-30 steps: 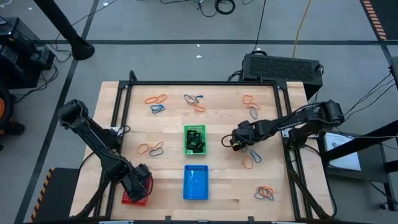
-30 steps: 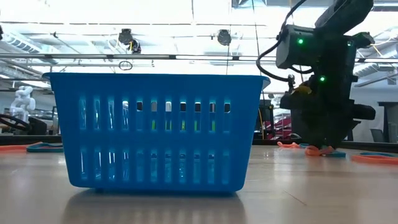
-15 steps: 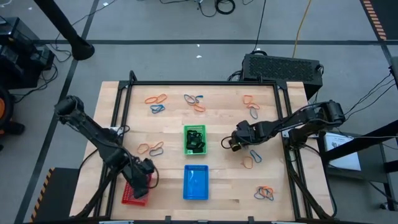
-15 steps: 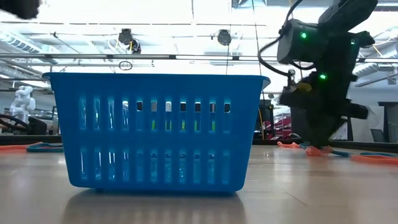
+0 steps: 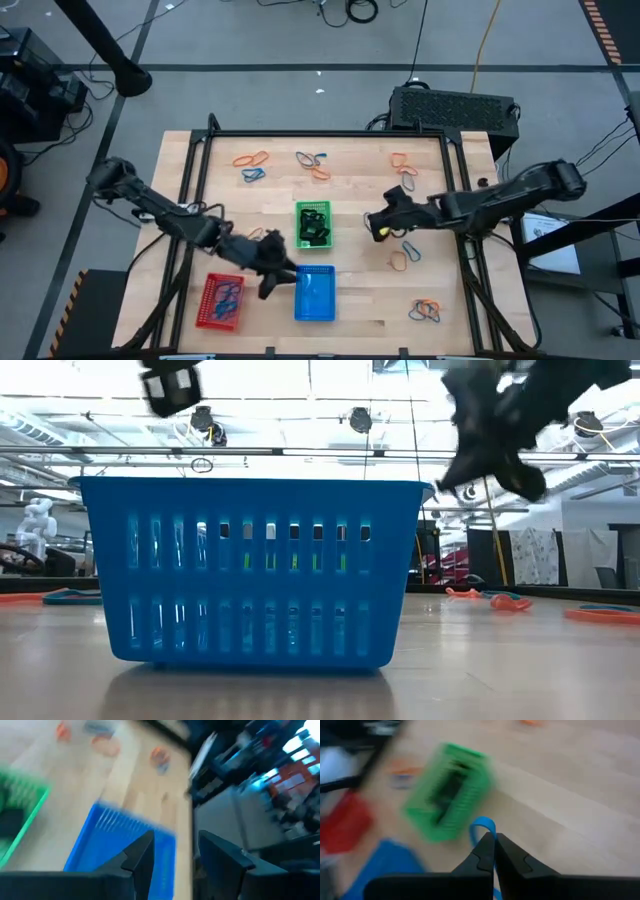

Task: Sort rubber bands into baskets
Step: Put the blue rubberband into the red bin

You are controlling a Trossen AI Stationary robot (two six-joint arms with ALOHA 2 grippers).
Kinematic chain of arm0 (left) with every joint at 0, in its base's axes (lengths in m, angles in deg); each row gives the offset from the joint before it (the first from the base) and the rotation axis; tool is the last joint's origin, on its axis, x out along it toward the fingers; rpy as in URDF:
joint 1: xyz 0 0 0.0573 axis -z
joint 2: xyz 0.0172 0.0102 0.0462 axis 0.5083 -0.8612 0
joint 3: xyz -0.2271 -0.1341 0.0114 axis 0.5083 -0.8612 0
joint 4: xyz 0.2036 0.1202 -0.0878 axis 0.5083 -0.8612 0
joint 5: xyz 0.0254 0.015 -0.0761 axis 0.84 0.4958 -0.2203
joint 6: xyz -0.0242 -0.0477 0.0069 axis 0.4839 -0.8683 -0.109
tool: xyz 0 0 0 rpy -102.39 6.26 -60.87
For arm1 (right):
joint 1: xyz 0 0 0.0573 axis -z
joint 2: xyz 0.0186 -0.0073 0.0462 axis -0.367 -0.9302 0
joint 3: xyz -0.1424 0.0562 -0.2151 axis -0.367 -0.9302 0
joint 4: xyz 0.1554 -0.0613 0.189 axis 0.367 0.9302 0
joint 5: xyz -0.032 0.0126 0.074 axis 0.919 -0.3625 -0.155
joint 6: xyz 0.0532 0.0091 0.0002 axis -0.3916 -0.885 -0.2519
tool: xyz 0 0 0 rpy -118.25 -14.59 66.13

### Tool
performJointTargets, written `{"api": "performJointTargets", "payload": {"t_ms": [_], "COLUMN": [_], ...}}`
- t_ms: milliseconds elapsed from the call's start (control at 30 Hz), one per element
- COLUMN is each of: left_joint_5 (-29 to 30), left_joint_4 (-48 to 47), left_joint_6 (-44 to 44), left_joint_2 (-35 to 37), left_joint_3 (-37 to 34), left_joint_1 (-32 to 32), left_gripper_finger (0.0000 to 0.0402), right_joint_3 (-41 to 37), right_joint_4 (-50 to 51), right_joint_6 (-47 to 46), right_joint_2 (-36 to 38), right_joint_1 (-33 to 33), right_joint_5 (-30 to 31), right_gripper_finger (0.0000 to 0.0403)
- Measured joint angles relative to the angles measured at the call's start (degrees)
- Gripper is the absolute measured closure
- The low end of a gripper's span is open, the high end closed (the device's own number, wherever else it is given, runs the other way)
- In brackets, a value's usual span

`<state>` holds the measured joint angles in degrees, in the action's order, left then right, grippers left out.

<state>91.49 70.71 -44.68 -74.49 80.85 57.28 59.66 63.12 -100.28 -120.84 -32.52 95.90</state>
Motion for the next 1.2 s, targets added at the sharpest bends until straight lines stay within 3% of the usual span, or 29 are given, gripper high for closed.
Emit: {"api": "performJointTargets", "payload": {"t_ms": [100,367,467,600,767,1200], "left_joint_5": [-3.21,-3.39,-6.0,-8.03,-6.81,-4.39], "left_joint_4": [5.24,23.61,30.55,37.76,40.38,46.47], "left_joint_6": [1.62,-0.19,-0.29,-0.43,-1.64,7.24], "left_joint_2": [-2.16,-10.97,-14.9,-19.6,-22.51,-23.02], "left_joint_3": [-0.04,-0.1,-0.07,-0.07,-0.07,-0.04], "left_joint_1": [-4.58,-12.44,-13.6,-14.23,-14.28,-14.28], "left_gripper_finger": [0.0242,0.0242,0.0242,0.0242,0.0242,0.0242], "right_joint_3": [0.07,0.07,0.07,0.06,0.07,0.07], "right_joint_4": [-9.44,-25.67,-29.53,-32.93,-33.2,-32.8], "right_joint_6": [6.42,8.03,8.03,7.63,6.61,4.78], "right_joint_2": [1.91,-0.16,-1.92,-3.69,-4.84,-4.92], "right_joint_1": [-3.05,-8.44,-9.46,-9.85,-10.09,-10.07], "right_joint_5": [-1.1,0.74,2.86,3.57,3.58,6.48], "right_gripper_finger": [0.0402,0.0403,0.0403,0.0403,0.0403,0.0402]}}
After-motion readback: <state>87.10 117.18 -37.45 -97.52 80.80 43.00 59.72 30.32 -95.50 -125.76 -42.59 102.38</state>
